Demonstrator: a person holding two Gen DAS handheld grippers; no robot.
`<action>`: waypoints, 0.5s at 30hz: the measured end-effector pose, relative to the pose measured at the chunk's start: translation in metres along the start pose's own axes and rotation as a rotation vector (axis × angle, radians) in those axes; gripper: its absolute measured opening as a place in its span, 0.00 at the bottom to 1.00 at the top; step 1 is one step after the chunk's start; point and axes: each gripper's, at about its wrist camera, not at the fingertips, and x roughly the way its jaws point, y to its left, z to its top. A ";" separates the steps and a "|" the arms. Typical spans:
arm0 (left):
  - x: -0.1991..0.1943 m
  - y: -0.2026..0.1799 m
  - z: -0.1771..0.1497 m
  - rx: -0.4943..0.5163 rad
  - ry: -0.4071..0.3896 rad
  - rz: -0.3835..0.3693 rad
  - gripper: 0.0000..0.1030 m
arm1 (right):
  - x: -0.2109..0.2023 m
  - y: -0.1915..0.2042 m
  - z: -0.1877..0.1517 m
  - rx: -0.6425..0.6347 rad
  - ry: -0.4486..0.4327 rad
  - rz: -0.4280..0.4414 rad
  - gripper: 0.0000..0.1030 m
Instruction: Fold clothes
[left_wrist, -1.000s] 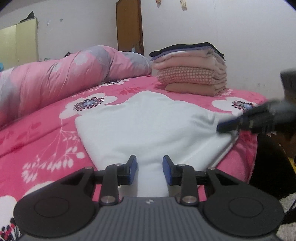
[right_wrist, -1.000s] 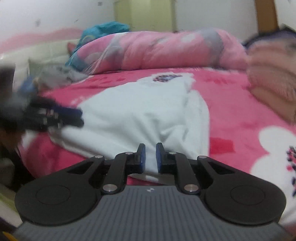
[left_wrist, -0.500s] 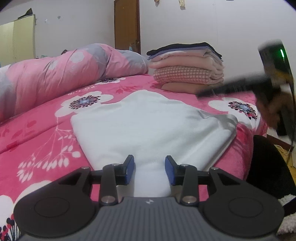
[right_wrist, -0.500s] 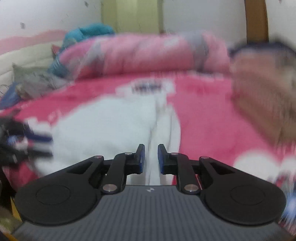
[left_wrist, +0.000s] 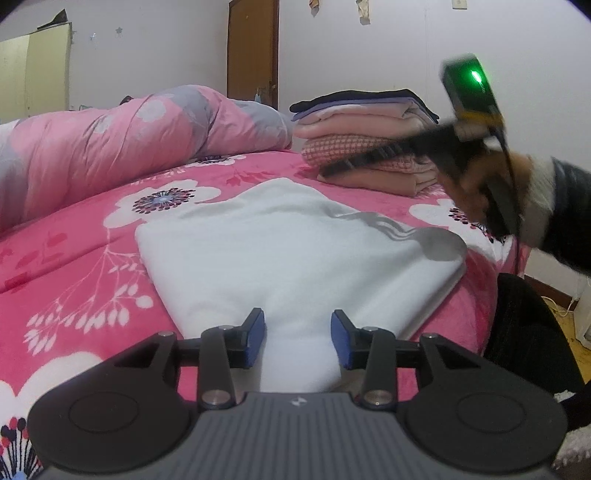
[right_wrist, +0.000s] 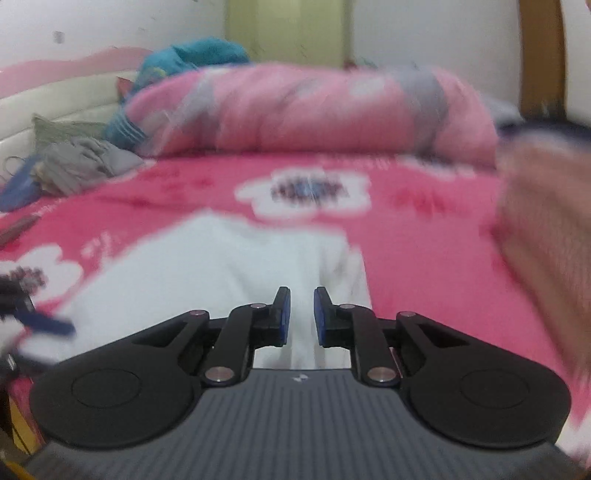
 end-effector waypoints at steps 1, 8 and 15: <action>0.000 0.000 0.000 -0.001 -0.001 0.002 0.39 | 0.005 0.001 0.007 -0.017 -0.010 0.014 0.12; 0.000 0.001 -0.001 0.010 -0.005 -0.005 0.39 | 0.057 -0.021 -0.018 -0.045 0.150 0.001 0.10; 0.001 0.000 -0.001 0.003 -0.002 -0.005 0.39 | 0.076 -0.015 0.018 -0.097 0.080 0.034 0.10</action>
